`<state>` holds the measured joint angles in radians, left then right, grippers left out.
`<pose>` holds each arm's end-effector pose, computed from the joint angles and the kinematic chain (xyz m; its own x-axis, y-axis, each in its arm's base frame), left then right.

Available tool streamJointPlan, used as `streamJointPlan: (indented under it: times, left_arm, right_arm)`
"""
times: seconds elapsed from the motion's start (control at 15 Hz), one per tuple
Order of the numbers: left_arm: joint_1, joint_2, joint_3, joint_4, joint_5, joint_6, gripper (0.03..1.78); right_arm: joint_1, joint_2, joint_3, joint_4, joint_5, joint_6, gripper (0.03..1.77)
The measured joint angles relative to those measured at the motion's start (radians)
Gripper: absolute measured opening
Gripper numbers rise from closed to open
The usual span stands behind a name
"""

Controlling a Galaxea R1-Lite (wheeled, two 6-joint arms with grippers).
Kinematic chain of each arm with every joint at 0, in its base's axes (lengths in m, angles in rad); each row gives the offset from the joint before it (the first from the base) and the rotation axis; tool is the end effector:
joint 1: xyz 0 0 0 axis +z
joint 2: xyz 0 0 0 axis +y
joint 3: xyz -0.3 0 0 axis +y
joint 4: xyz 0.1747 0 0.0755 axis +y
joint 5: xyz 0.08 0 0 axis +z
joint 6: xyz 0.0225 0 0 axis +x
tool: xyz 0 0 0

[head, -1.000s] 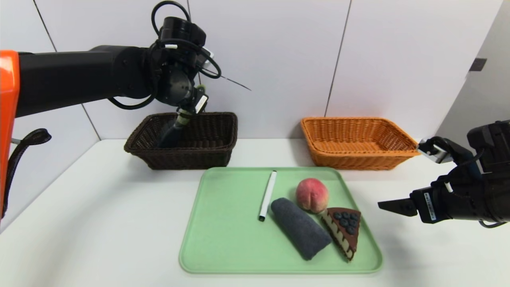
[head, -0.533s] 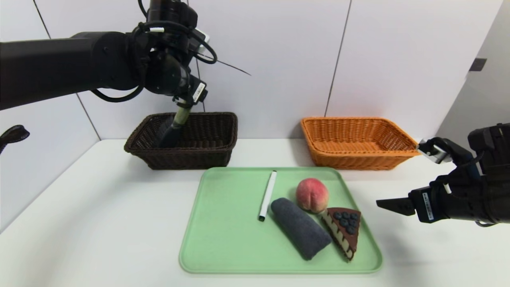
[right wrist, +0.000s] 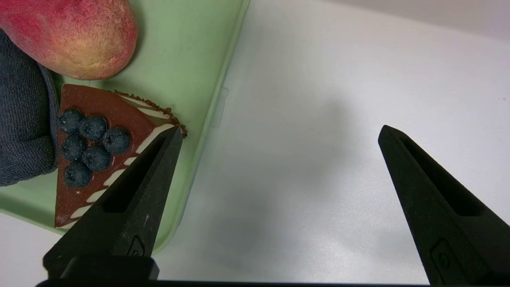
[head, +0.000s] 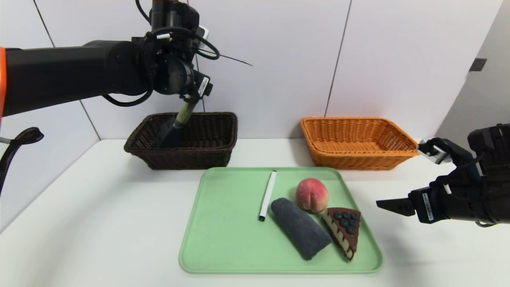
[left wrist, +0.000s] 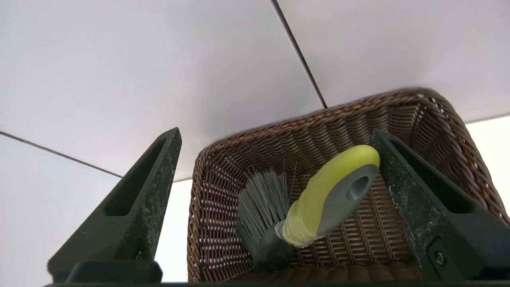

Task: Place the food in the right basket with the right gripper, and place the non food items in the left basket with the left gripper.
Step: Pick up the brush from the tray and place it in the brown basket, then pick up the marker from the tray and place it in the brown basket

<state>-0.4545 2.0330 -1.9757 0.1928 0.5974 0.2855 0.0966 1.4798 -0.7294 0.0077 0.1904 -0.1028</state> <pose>0.3722 -0.1678 0.3095 0.9667 0.1537 -0.2046 -0.0589 0.9118 0.4065 0.2247 0.0260 0.1647 0.6914 0.2571 -0.6751 -0.3005 0.9522 0.0549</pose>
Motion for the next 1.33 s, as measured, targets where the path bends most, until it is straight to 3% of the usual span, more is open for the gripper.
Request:
streamJointPlan:
  times: [0.33, 1.07, 1.2, 1.33]
  left_arm:
    - [0.000, -0.001, 0.000, -0.074, 0.000, 0.001, 1.68]
    - [-0.003, -0.035, 0.000, -0.074, -0.001, 0.003, 1.69]
    - [-0.003, -0.044, 0.000, -0.050, 0.010, -0.031, 1.69]
    - [-0.003, -0.058, 0.000, 0.042, 0.014, -0.139, 1.69]
  right_arm:
    - [0.000, 0.000, -0.001, 0.000, 0.000, 0.000, 1.70]
    - [0.001, 0.001, 0.000, 0.000, 0.000, 0.000, 1.70]
    - [0.001, 0.001, -0.003, 0.000, 0.000, 0.001, 1.70]
    - [0.001, -0.002, -0.006, 0.000, -0.001, 0.002, 1.70]
